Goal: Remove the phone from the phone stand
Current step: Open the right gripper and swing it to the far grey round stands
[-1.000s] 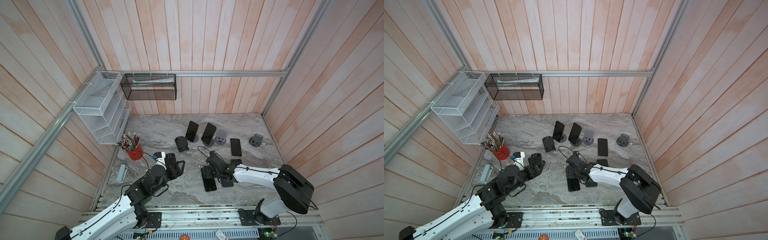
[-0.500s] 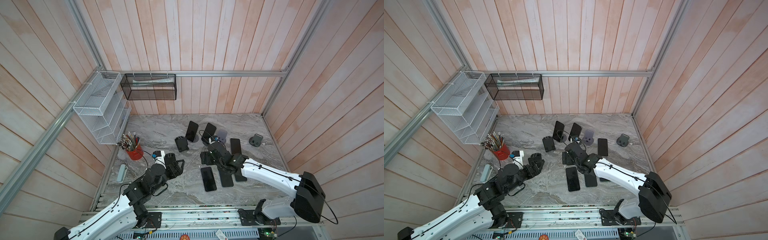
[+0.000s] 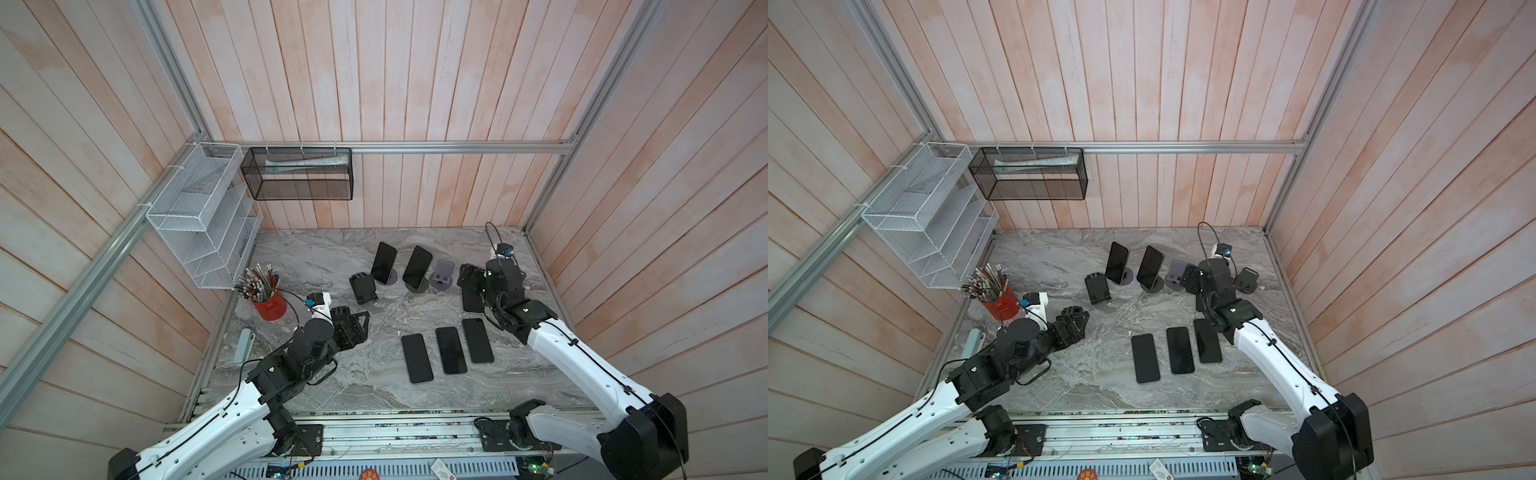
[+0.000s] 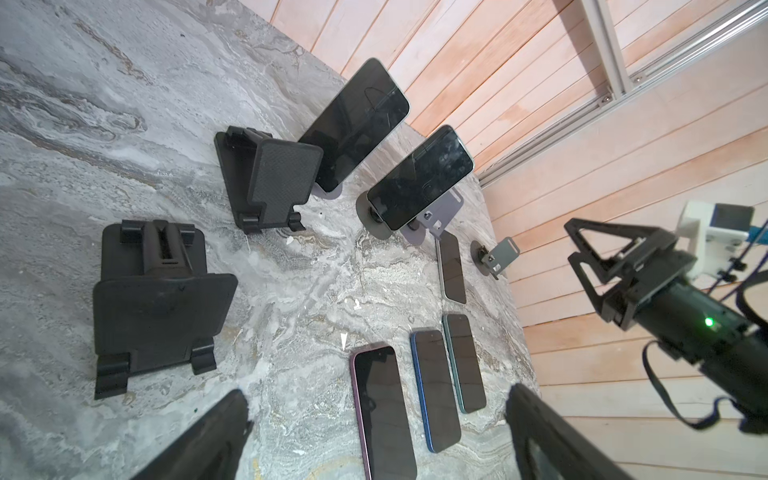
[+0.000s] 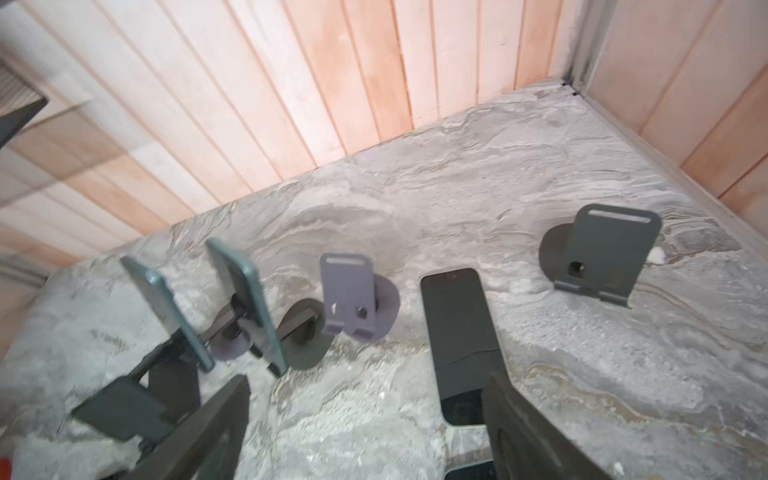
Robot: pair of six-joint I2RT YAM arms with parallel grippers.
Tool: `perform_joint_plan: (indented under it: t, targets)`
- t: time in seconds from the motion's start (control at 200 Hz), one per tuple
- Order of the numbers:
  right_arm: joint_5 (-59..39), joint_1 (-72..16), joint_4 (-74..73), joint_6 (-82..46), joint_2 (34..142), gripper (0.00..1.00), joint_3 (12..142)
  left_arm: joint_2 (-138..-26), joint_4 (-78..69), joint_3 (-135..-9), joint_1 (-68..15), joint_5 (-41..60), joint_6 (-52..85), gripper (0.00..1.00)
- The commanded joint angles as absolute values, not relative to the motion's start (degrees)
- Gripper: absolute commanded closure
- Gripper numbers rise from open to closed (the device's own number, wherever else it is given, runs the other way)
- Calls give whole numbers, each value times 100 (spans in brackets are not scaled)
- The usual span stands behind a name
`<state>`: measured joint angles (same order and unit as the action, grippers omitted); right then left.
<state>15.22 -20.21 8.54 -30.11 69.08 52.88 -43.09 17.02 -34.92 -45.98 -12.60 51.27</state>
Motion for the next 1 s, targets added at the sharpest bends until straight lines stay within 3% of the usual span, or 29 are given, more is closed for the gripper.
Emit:
perform_joint_plan:
  t: [0.0,0.19,0.505,0.615,0.81,0.995]
  targets:
    - [403,-1687,636,-2599,7875,4,5912,-4364,1617,-3556,-4601,-1126,5211,2]
    - [315,-1425,844,-2460,9297,2,6884,-4215,1843,-3608,-4601,-1107,5264,2]
    - [184,-1422,999,-2718,10459,2,7882,-3806,1911,-3372,-4601,-1090,5515,2]
    - [502,-1498,765,-2896,10625,2,7735,-3736,1970,-3323,-4601,-1124,5541,2]
    - [89,-1521,621,-2760,10873,10,7690,-3665,2112,-3400,-4597,-1193,5459,2]
    - [-16,-1521,551,-2635,10981,11,7493,-3630,2028,-3277,-4597,-1191,5515,2]
